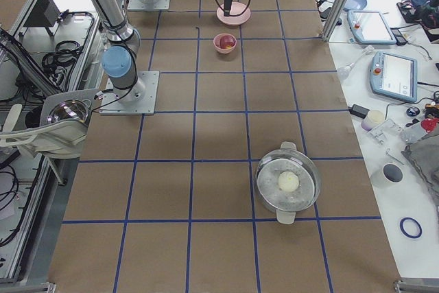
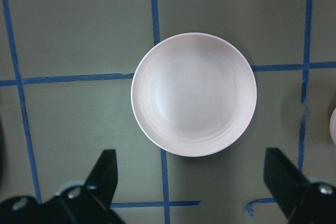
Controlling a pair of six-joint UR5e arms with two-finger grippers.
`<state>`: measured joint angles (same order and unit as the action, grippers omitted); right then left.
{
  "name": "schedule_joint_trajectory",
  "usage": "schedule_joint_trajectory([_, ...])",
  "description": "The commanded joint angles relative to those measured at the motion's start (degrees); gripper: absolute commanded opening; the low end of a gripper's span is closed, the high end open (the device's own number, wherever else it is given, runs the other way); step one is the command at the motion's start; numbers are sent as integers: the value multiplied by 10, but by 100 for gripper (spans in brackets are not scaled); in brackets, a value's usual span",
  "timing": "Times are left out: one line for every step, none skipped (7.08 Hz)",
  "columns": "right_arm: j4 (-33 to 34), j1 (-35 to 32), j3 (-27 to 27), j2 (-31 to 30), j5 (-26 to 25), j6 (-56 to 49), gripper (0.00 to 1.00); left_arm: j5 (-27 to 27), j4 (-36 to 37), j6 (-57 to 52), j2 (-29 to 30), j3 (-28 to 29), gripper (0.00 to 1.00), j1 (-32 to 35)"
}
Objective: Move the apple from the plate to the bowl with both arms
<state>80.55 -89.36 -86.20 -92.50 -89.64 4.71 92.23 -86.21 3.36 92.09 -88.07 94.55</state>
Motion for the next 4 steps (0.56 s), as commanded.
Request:
schedule_joint_trajectory([0,1,0,1,-1,-1,100,1,-7,9,-5,7,100,-3])
schedule_joint_trajectory([-4,1,1,-1,-5,-1,100,7,-7,8,-4,12,100,-4])
schedule_joint_trajectory([-4,1,0,-2,-4,-1,100,7,-7,8,-3,12,100,-4])
schedule_joint_trajectory([-2,1,-1,-1,-2,-1,100,6,-7,9,-3,12,100,-3])
